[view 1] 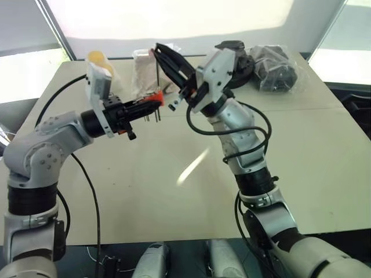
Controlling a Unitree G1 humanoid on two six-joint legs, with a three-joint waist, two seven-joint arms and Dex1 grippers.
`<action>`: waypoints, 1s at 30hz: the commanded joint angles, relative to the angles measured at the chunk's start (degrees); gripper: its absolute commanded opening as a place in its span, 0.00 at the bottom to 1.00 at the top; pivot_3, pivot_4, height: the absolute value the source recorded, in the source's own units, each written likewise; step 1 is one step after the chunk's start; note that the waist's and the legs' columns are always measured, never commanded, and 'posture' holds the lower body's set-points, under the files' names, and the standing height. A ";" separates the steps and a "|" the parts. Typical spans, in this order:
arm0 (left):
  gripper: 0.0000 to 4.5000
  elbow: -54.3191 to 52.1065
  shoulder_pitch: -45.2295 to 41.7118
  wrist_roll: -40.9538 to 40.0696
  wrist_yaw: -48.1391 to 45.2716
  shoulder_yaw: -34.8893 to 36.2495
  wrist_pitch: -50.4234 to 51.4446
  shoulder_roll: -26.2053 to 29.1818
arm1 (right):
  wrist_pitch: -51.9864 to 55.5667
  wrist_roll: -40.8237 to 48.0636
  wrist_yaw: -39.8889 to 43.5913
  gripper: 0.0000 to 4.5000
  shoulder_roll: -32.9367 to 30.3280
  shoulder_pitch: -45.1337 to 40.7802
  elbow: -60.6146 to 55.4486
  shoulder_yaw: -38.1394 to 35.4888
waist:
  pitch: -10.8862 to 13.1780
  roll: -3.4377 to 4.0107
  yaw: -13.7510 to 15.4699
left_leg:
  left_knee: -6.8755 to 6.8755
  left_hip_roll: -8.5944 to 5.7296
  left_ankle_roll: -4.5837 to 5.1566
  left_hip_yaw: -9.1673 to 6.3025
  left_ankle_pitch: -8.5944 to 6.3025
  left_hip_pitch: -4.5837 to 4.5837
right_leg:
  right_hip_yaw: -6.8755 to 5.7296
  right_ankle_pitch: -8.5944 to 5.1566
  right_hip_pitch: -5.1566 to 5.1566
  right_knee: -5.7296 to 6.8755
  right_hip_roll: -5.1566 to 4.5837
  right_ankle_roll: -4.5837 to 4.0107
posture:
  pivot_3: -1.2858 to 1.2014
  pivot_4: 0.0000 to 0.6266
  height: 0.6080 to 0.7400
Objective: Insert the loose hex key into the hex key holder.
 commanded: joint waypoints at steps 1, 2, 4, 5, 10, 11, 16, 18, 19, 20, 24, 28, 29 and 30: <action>0.00 -1.62 -0.58 0.01 -0.05 1.41 -0.93 -0.06 | -0.10 0.57 0.41 0.01 0.02 -0.84 -2.03 -0.22 | 0.00 0.00 0.00 | 0.00 0.00 0.00 0.00 0.00 0.00 | 0.00 0.00 0.00 0.00 0.00 0.00 | 0.52 0.24 1.00; 0.00 -1.76 -0.47 -0.07 0.03 1.56 -0.93 -0.06 | 0.03 0.56 0.39 0.01 -0.01 -0.82 -1.97 -0.29 | 0.00 0.00 0.00 | 0.00 0.00 0.00 0.00 0.00 0.00 | 0.00 0.00 0.00 0.00 0.00 0.00 | 0.52 0.24 1.00; 0.00 -1.97 -0.37 -0.08 0.21 1.68 -0.97 -0.11 | 0.24 0.55 0.41 0.01 -0.16 -0.73 -1.85 -0.42 | 0.00 0.00 0.01 | 0.00 0.00 0.00 0.00 0.00 0.00 | 0.00 0.00 0.00 0.00 0.00 0.00 | 0.52 0.24 1.00; 0.00 -2.05 -0.33 -0.07 0.27 1.72 -1.00 -0.14 | 0.37 0.54 0.38 0.01 -0.21 -0.69 -1.87 -0.43 | 0.00 0.00 0.01 | 0.00 0.00 0.00 0.00 0.00 0.00 | 0.00 0.00 0.00 0.00 0.00 0.00 | 0.52 0.24 1.00; 0.00 -2.23 -0.37 -0.03 0.59 1.73 -1.03 -0.52 | 1.13 0.84 0.42 0.01 -0.26 -0.47 -2.20 -0.41 | 0.00 0.00 -0.02 | 0.00 0.00 0.00 0.00 0.00 0.00 | 0.00 0.00 0.00 0.00 0.00 0.00 | 0.52 0.24 1.00; 0.00 -2.29 -0.34 -0.08 0.65 1.75 -1.02 -0.57 | 1.20 0.86 0.41 0.01 -0.28 -0.46 -2.22 -0.42 | 0.00 0.00 -0.01 | 0.00 0.00 0.00 0.00 0.00 0.00 | 0.00 0.00 0.00 0.00 0.00 0.00 | 0.52 0.24 1.00; 0.00 -2.44 -0.17 -0.04 0.77 1.71 -1.04 -0.71 | 1.78 1.06 0.54 0.01 -0.38 -0.48 -2.63 -0.42 | 0.00 0.00 0.00 | 0.00 0.00 0.00 0.00 0.00 0.00 | 0.00 0.00 0.00 0.00 0.00 0.00 | 0.52 0.24 1.00; 0.00 -2.41 -0.20 -0.03 0.79 1.74 -1.02 -0.75 | 2.01 1.09 0.62 0.01 -0.41 -0.50 -2.78 -0.39 | 0.00 0.00 0.00 | 0.00 0.00 0.00 0.00 0.00 0.00 | 0.00 0.00 0.00 0.00 0.00 0.00 | 0.52 0.24 1.00; 0.00 -2.37 -0.23 0.04 0.79 1.72 -1.05 -0.79 | 2.04 1.11 0.69 0.01 -0.43 -0.48 -2.83 -0.41 | 0.00 0.00 -0.01 | 0.00 0.00 0.00 0.00 0.00 0.00 | 0.00 0.00 0.00 0.00 0.00 0.00 | 0.52 0.24 1.00; 0.00 -2.30 -0.27 0.08 0.82 1.73 -1.06 -0.84 | 2.11 1.13 0.76 0.01 -0.44 -0.47 -2.86 -0.40 | 0.00 0.00 -0.01 | 0.00 0.00 0.00 0.00 0.00 0.00 | 0.00 0.00 0.00 0.00 0.00 0.00 | 0.52 0.24 1.00; 0.00 -2.17 -0.35 0.64 0.82 1.65 -1.51 -0.89 | 2.22 1.12 0.95 0.01 -0.48 -0.43 -2.86 -0.40 | 0.00 0.00 -0.01 | 0.01 0.00 0.00 0.00 0.00 0.00 | 0.00 0.00 0.00 0.00 0.00 0.00 | 0.52 0.24 1.00; 0.00 -2.30 -0.17 0.68 0.95 1.76 -1.59 -0.99 | 2.26 1.07 1.01 0.01 -0.56 -0.34 -2.96 -0.48 | 0.00 0.00 0.00 | 0.01 0.00 0.00 0.00 0.00 0.00 | 0.00 0.00 0.00 0.00 0.00 0.00 | 0.52 0.24 1.00; 0.00 -2.36 -0.08 0.66 0.98 1.81 -1.59 -1.01 | 2.25 1.04 1.03 0.01 -0.58 -0.32 -3.04 -0.46 | 0.00 0.00 0.00 | 0.01 0.00 0.00 0.00 0.00 0.00 | 0.00 0.00 0.00 0.00 0.00 0.00 | 0.52 0.24 1.00; 0.00 -2.42 -0.01 0.63 0.99 1.89 -1.58 -0.99 | 2.31 1.03 1.01 0.01 -0.57 -0.29 -3.11 -0.43 | 0.00 0.00 0.00 | 0.01 0.00 0.00 0.00 0.00 0.00 | 0.00 0.00 0.00 0.00 0.00 0.00 | 0.52 0.24 1.00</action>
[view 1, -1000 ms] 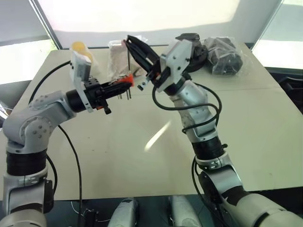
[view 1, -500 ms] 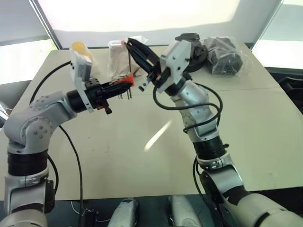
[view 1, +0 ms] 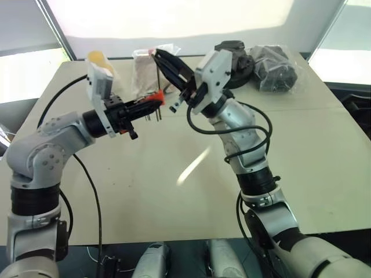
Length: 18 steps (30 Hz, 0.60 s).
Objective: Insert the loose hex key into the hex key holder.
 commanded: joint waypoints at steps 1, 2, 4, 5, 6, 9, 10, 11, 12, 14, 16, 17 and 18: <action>0.00 -2.03 -0.17 0.13 0.03 1.77 -1.29 0.23 | -0.16 0.80 0.06 0.01 0.08 -0.34 -3.10 -0.42 | 0.00 0.00 0.00 | 0.00 0.00 0.00 0.00 0.00 0.00 | 0.00 0.00 0.00 0.00 0.00 0.00 | 0.52 0.24 1.00; 0.00 -2.05 -0.21 0.07 0.08 1.83 -1.27 0.23 | -0.15 0.77 0.08 0.01 0.06 -0.31 -3.12 -0.38 | 0.00 0.00 0.00 | 0.00 0.00 0.00 0.00 0.00 0.00 | 0.00 0.00 0.00 0.00 0.00 0.00 | 0.52 0.24 1.00; 0.00 -2.05 -0.38 -0.07 0.18 1.93 -1.23 0.21 | -0.11 0.71 0.11 0.01 0.06 -0.20 -3.15 -0.27 | 0.00 0.00 0.00 | 0.00 0.00 0.00 0.00 0.00 0.00 | 0.00 0.00 0.00 0.00 0.00 0.00 | 0.52 0.24 1.00; 0.00 -2.04 -0.45 -0.10 0.22 1.94 -1.22 0.19 | -0.07 0.70 0.12 0.01 0.06 -0.16 -3.17 -0.24 | 0.00 0.00 0.01 | 0.00 0.00 0.00 0.00 0.00 0.00 | 0.00 0.00 0.00 0.00 0.00 0.00 | 0.52 0.24 1.00; 0.00 -2.03 -0.50 -0.11 0.24 1.94 -1.24 0.18 | -0.06 0.69 0.13 0.01 0.06 -0.14 -3.18 -0.22 | 0.00 0.00 0.00 | 0.00 0.00 0.00 0.00 0.00 0.00 | 0.00 0.00 0.00 0.00 0.00 0.00 | 0.52 0.24 1.00; 0.00 -1.98 -0.79 -0.17 0.36 1.94 -1.24 0.03 | 0.24 0.79 0.28 0.01 0.00 0.01 -3.30 -0.18 | 0.00 0.00 0.00 | 0.00 0.00 0.00 0.00 0.00 0.00 | 0.00 0.00 0.00 0.00 0.00 0.00 | 0.52 0.24 1.00; 0.00 -1.95 -0.83 -0.13 0.33 1.93 -1.29 0.03 | 0.33 0.80 0.31 0.01 0.01 0.06 -3.35 -0.13 | 0.00 0.00 0.00 | 0.00 0.00 0.00 0.00 0.00 0.00 | 0.00 0.00 0.00 0.00 0.00 0.00 | 0.52 0.24 1.00; 0.00 -1.87 -0.88 -0.10 0.29 1.94 -1.32 0.02 | 0.39 0.74 0.30 0.01 0.04 0.10 -3.40 -0.07 | 0.00 0.00 0.00 | 0.00 0.00 0.00 0.00 0.00 0.00 | 0.00 0.00 0.00 0.00 0.00 0.00 | 0.52 0.24 1.00; 0.00 -1.80 -0.92 -0.07 0.24 1.95 -1.37 0.02 | 0.46 0.70 0.31 0.01 0.07 0.14 -3.46 -0.03 | 0.00 0.00 0.00 | 0.00 0.00 0.00 0.00 0.00 0.00 | 0.00 0.00 0.00 0.00 0.00 0.00 | 0.52 0.24 1.00; 0.00 -1.75 -1.08 -0.04 0.32 1.91 -1.40 -0.07 | 0.65 0.69 0.38 0.01 0.00 0.23 -3.59 -0.08 | 0.00 0.00 0.00 | 0.00 0.00 0.00 0.00 0.00 0.00 | 0.00 0.00 0.00 0.00 0.00 0.00 | 0.52 0.24 1.00; 0.00 -1.67 -1.16 0.03 0.34 1.89 -1.47 -0.11 | 0.75 0.66 0.46 0.01 -0.03 0.29 -3.71 -0.08 | 0.00 0.00 0.00 | 0.00 0.00 0.00 0.00 0.00 0.00 | 0.00 0.00 0.00 0.00 0.00 0.00 | 0.52 0.24 1.00; 0.00 -1.65 -1.16 0.04 0.33 1.92 -1.49 -0.11 | 0.82 0.63 0.50 0.01 -0.03 0.33 -3.80 -0.07 | 0.00 0.00 0.00 | 0.00 0.00 0.00 0.00 0.00 0.00 | 0.00 0.00 0.00 0.00 0.00 0.00 | 0.52 0.24 1.00; 0.00 -1.64 -1.16 0.05 0.33 1.93 -1.50 -0.11 | 0.87 0.61 0.55 0.01 -0.03 0.35 -3.85 -0.06 | 0.00 0.00 0.00 | 0.01 0.00 0.00 0.00 0.00 0.00 | 0.00 0.00 0.00 0.00 0.00 0.00 | 0.52 0.24 1.00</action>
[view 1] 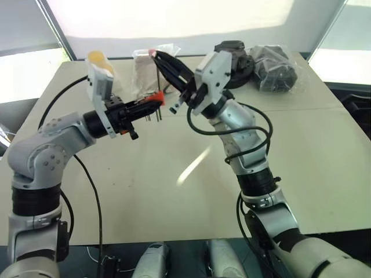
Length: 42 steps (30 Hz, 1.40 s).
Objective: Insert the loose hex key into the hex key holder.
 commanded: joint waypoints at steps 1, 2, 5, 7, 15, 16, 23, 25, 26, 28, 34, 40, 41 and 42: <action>0.00 -1.64 -1.38 0.04 0.00 1.88 -1.51 0.20 | -0.19 0.57 0.09 0.01 0.05 -0.34 -2.73 -0.08 | 0.00 0.00 0.00 | 0.00 0.00 0.00 0.00 0.00 0.00 | 0.00 0.00 0.00 0.00 0.00 0.00 | 0.52 0.24 1.00; 0.00 -1.69 -1.39 -0.01 0.02 1.92 -1.51 0.19 | -0.16 0.55 0.13 0.01 0.04 -0.27 -2.79 -0.06 | 0.00 0.00 0.00 | 0.00 0.00 0.00 0.00 0.00 0.00 | 0.00 0.00 0.00 0.00 0.00 0.00 | 0.52 0.24 1.00; 0.00 -1.66 -1.51 -0.04 0.03 1.97 -1.55 0.21 | -0.22 0.43 0.24 0.01 0.01 -0.06 -2.78 0.06 | 0.00 0.00 0.00 | 0.00 0.00 0.00 0.00 0.00 0.00 | 0.00 0.00 0.00 0.00 0.00 0.00 | 0.52 0.24 1.00; 0.00 -1.66 -1.56 -0.09 0.03 2.02 -1.56 0.21 | -0.26 0.37 0.28 0.01 -0.01 0.07 -2.68 0.12 | 0.00 0.00 0.00 | 0.00 0.00 0.00 0.00 0.00 0.00 | 0.00 0.00 0.00 0.00 0.00 0.00 | 0.52 0.24 1.00; 0.00 -1.83 -1.60 -0.21 -0.10 2.15 -1.53 0.30 | -0.59 -0.19 0.70 0.01 -0.59 0.39 -1.79 0.50 | 0.00 0.00 0.00 | 0.00 0.00 0.00 0.00 0.00 0.00 | 0.00 0.00 0.00 0.00 0.00 0.00 | 0.52 0.24 1.00; 0.00 -1.84 -1.61 -0.22 -0.10 2.16 -1.52 0.30 | -0.54 -0.19 0.84 0.01 -0.74 0.50 -1.75 0.58 | 0.00 0.00 0.00 | 0.00 0.00 0.00 0.00 0.00 0.00 | 0.00 0.00 0.00 0.00 0.00 0.00 | 0.52 0.24 1.00; 0.00 -2.12 -1.37 -0.24 -0.08 2.21 -1.55 0.29 | 0.62 0.73 2.31 0.43 -1.72 1.86 -2.44 0.87 | 0.00 0.00 0.01 | 0.01 0.00 0.00 0.00 0.00 0.00 | 0.00 0.00 0.00 0.01 0.00 0.00 | 0.52 0.24 1.00; 0.00 -2.18 -1.12 -0.27 -0.08 2.19 -1.55 0.15 | 2.12 1.46 2.69 0.66 -2.36 3.17 -3.50 0.58 | 0.00 -0.01 0.03 | 0.01 0.00 0.00 0.00 0.00 0.00 | 0.00 0.00 0.00 0.01 0.00 0.00 | 0.52 0.24 1.00; 0.00 -2.27 -0.94 -0.25 -0.07 2.13 -1.57 0.07 | 2.93 1.92 2.82 0.66 -2.87 4.07 -4.27 0.14 | 0.00 -0.01 0.04 | 0.00 0.00 0.00 0.00 0.00 0.00 | 0.00 0.00 0.00 0.01 0.00 0.00 | 0.52 0.24 1.00; 0.00 -2.27 -0.60 -0.19 -0.03 2.06 -1.58 -0.11 | 4.57 2.59 3.01 0.66 -4.94 6.98 -6.79 -1.32 | 0.00 0.00 0.08 | 0.00 0.00 0.00 0.00 0.00 0.00 | 0.00 0.00 0.00 0.01 0.00 0.00 | 0.52 0.24 1.00; 0.00 -2.56 0.99 -0.33 0.27 1.46 -0.91 -1.20 | 7.86 3.91 4.13 0.66 -12.69 17.57 -14.21 -5.45 | -0.01 -0.01 0.86 | 0.03 -0.02 0.01 0.01 -0.01 0.00 | 0.00 0.00 0.04 -0.01 -0.03 0.00 | 0.52 0.24 1.00; 0.00 -1.98 2.09 -0.59 -0.21 -0.66 -0.17 -4.04 | 11.06 3.62 2.01 0.66 -16.51 21.53 -16.69 -8.62 | -0.01 -0.01 0.95 | 0.04 0.00 0.02 0.06 0.00 0.00 | 0.06 0.00 0.03 0.00 0.02 0.00 | 0.52 0.24 1.00; 0.00 -1.07 1.96 -0.16 -0.21 -1.50 -0.32 -5.02 | 11.04 3.22 1.84 0.66 -16.86 21.59 -16.62 -8.74 | -0.01 -0.02 0.99 | 0.04 0.00 0.02 0.06 0.00 0.00 | 0.07 0.00 0.03 0.00 0.02 0.00 | 0.52 0.24 1.00; 0.00 0.07 1.78 0.59 -0.38 -2.80 -0.68 -6.27 | 11.03 2.94 1.61 0.66 -17.14 21.50 -16.43 -8.92 | -0.01 -0.02 1.23 | 0.05 0.00 0.02 0.06 0.00 0.00 | 0.07 0.00 0.04 0.00 0.03 0.00 | 0.52 0.24 1.00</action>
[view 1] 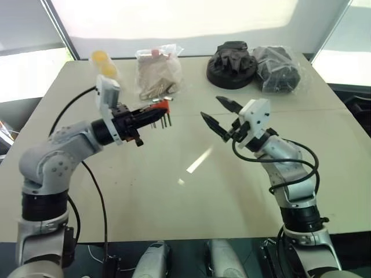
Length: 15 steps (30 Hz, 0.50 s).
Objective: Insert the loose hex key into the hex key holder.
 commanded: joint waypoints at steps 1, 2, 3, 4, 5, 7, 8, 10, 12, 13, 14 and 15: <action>0.00 2.14 -1.12 1.44 -0.40 -2.74 -1.27 -3.27 | -0.36 0.00 -1.00 0.66 -0.97 -0.73 -2.31 -1.57 | -0.01 -0.01 0.44 | 0.01 0.00 0.00 0.01 0.00 0.00 | 0.00 0.00 0.00 0.00 0.00 0.00 | 0.52 0.24 1.00; 0.00 3.83 -1.58 2.15 0.10 -3.93 -1.37 -5.09 | -0.39 -0.24 -1.28 0.66 -1.17 -1.06 -1.93 -1.70 | -0.01 -0.01 0.54 | 0.03 0.00 0.00 0.01 0.00 0.00 | 0.00 0.00 0.02 0.00 0.00 0.00 | 0.52 0.24 1.00; 0.00 5.25 -1.96 2.67 0.31 -4.90 -1.41 -6.66 | -0.44 -0.38 -1.52 0.66 -1.34 -1.35 -1.62 -1.80 | -0.01 -0.01 0.67 | 0.06 -0.02 0.00 0.02 0.00 0.00 | 0.00 0.00 0.05 0.00 -0.01 0.00 | 0.52 0.24 1.00; 0.00 6.90 -2.33 3.18 0.31 -5.94 -1.27 -8.37 | -0.50 -0.45 -1.65 0.66 -1.55 -1.64 -1.34 -1.88 | -0.01 -0.01 0.77 | 0.11 -0.03 0.01 0.02 0.00 0.00 | 0.00 0.00 0.06 0.00 -0.01 0.00 | 0.52 0.24 1.00; 0.00 8.45 -2.67 3.81 0.25 -6.89 -1.21 -9.85 | -0.60 -0.54 -1.75 0.66 -1.75 -1.86 -1.13 -1.93 | -0.01 -0.01 0.83 | 0.18 -0.04 0.04 0.02 -0.02 0.00 | 0.00 0.00 0.09 0.00 -0.01 0.00 | 0.52 0.24 1.00; 0.00 11.95 -3.43 4.90 -0.01 -8.53 -0.77 -12.72 | -0.70 -0.63 -1.95 0.66 -2.10 -2.23 -0.83 -2.08 | -0.01 -0.02 0.87 | 0.28 -0.05 0.10 0.02 -0.06 -0.01 | -0.01 0.00 0.15 -0.01 0.00 0.00 | 0.52 0.24 1.00; 0.00 13.56 -3.85 5.47 -0.20 -9.34 -0.70 -14.04 | -0.77 -0.71 -2.04 0.66 -2.25 -2.38 -0.70 -2.16 | -0.01 -0.02 0.87 | 0.32 -0.05 0.11 0.02 -0.06 -0.02 | -0.01 0.00 0.16 -0.01 -0.01 0.00 | 0.52 0.24 1.00; 0.00 17.35 -5.15 6.68 -0.34 -11.23 -0.40 -17.31 | -0.86 -0.80 -2.17 0.66 -2.58 -2.69 -0.45 -2.32 | -0.01 -0.02 0.82 | 0.35 -0.05 0.12 0.02 -0.07 -0.02 | -0.01 0.00 0.18 -0.01 0.00 0.00 | 0.52 0.24 1.00; 0.00 20.82 -6.48 7.40 -0.13 -12.07 0.20 -20.25 | -1.04 -0.88 -2.25 0.66 -2.80 -2.81 -0.18 -2.37 | -0.01 -0.02 0.87 | 0.38 -0.05 0.12 0.02 -0.07 -0.02 | -0.02 0.00 0.19 -0.01 0.00 0.00 | 0.52 0.24 1.00; 0.00 22.92 -7.15 7.89 0.20 -12.27 0.75 -21.64 | -1.08 -0.92 -2.27 0.66 -2.84 -2.83 -0.16 -2.36 | -0.01 -0.03 0.79 | 0.41 -0.05 0.13 0.02 -0.08 -0.02 | -0.02 0.00 0.22 -0.01 0.01 0.00 | 0.52 0.24 1.00; 0.00 24.73 -7.62 8.77 0.53 -12.60 0.96 -22.61 | -1.07 -0.97 -2.30 0.66 -2.85 -2.81 -0.26 -2.31 | -0.01 -0.03 0.69 | 0.42 -0.05 0.14 0.02 -0.08 -0.02 | -0.02 0.00 0.22 -0.01 0.01 0.01 | 0.52 0.24 1.00; 0.00 26.69 -7.96 9.84 1.11 -12.95 0.94 -23.56 | -1.00 -1.04 -2.35 0.66 -2.85 -2.74 -0.49 -2.22 | -0.01 -0.03 0.58 | 0.43 -0.05 0.15 0.02 -0.09 -0.02 | -0.02 0.00 0.22 -0.01 0.01 0.01 | 0.52 0.24 1.00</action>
